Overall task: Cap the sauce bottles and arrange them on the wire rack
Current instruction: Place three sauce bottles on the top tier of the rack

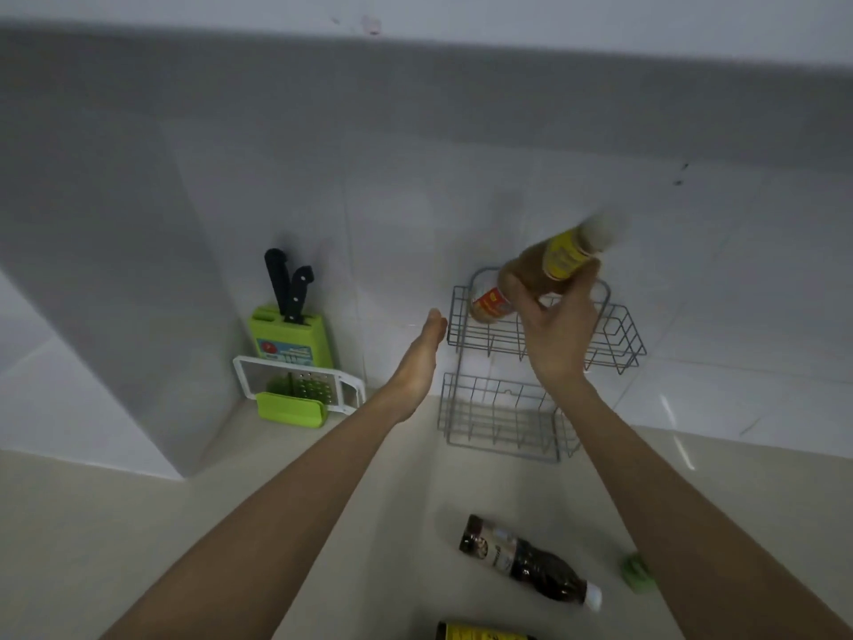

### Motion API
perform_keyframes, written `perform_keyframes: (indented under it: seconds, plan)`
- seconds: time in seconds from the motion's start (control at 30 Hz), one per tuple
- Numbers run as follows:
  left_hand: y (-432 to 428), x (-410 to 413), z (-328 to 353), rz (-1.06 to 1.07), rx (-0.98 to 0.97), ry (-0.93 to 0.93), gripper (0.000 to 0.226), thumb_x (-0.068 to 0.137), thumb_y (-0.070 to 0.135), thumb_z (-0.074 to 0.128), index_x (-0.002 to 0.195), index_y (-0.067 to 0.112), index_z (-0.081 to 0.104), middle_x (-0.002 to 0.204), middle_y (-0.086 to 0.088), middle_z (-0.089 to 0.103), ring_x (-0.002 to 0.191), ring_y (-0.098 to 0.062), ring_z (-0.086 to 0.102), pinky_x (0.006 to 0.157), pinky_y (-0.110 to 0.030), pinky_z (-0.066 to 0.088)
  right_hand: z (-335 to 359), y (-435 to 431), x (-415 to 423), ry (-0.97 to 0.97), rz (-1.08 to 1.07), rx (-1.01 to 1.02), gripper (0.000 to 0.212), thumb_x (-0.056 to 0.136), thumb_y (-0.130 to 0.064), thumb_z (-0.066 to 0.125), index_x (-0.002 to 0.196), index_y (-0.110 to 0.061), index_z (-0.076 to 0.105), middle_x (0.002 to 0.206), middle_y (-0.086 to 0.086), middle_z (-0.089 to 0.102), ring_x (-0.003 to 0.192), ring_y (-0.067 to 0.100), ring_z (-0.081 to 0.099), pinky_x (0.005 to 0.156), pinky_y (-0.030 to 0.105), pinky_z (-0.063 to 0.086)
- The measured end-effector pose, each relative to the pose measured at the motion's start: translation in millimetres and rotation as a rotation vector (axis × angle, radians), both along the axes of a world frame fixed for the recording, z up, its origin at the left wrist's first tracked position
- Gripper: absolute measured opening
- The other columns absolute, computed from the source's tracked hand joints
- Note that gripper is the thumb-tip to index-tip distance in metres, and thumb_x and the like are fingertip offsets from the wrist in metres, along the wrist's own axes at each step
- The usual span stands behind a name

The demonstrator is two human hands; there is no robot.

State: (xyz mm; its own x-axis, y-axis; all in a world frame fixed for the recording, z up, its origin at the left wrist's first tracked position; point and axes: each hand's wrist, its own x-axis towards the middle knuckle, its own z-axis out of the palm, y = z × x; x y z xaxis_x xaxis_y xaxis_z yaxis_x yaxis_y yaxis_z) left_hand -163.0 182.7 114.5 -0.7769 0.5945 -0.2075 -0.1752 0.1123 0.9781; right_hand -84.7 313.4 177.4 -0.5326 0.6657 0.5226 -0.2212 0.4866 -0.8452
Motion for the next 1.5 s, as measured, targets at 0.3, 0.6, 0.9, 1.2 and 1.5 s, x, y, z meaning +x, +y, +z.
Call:
perform_keyframes:
  seconds: [0.3,0.6,0.9,1.2,1.5]
  plan:
    - [2,3,-6,-0.051,0.063,-0.044,0.072,0.095,0.061,-0.002,0.155,0.023,0.015,0.163,0.004,0.015,0.151,-0.012,0.01,0.123,-0.037,0.004,-8,5,-46,-0.288,0.05,0.233,0.057,0.071,-0.045,0.078,0.109,-0.016,0.047,0.097,-0.008,0.062,0.081,0.016,0.063,0.064,0.024,0.046]
    - [3,5,-8,-0.045,0.037,-0.009,0.069,0.097,0.058,-0.001,0.155,0.024,0.015,0.163,0.001,0.016,0.151,-0.016,0.013,0.124,-0.04,0.008,-12,10,-59,-0.474,0.005,0.317,0.064,0.068,-0.067,0.068,0.107,-0.02,0.05,0.104,0.001,0.065,0.09,0.021,0.064,0.076,0.036,0.052]
    - [-5,10,-3,-0.026,0.02,0.032,0.068,0.098,0.056,0.0,0.154,0.022,0.017,0.163,0.003,0.018,0.151,-0.013,0.013,0.123,-0.041,0.008,-27,2,-26,-0.359,0.121,0.226,0.055,0.086,-0.048,0.06,0.126,-0.012,0.045,0.123,0.006,0.059,0.112,0.021,0.058,0.094,0.036,0.048]
    - [-43,31,-70,-0.011,-0.228,-0.021,0.062,0.099,0.055,0.027,0.15,0.021,0.033,0.154,0.002,0.038,0.145,-0.019,0.028,0.121,-0.046,0.019,-204,4,123,-1.371,0.466,0.273,0.076,0.073,-0.063,0.063,0.132,-0.023,0.036,0.13,0.002,0.046,0.118,0.025,0.046,0.095,0.043,0.044]
    - [-53,52,-71,-0.065,-0.276,0.024,0.08,0.073,0.076,0.039,0.14,0.033,0.044,0.149,0.007,0.044,0.14,-0.014,0.035,0.12,-0.045,0.023,-223,8,156,-1.475,0.367,0.455,0.061,0.069,-0.038,0.072,0.117,-0.024,0.037,0.11,0.003,0.059,0.097,0.024,0.059,0.071,0.031,0.043]
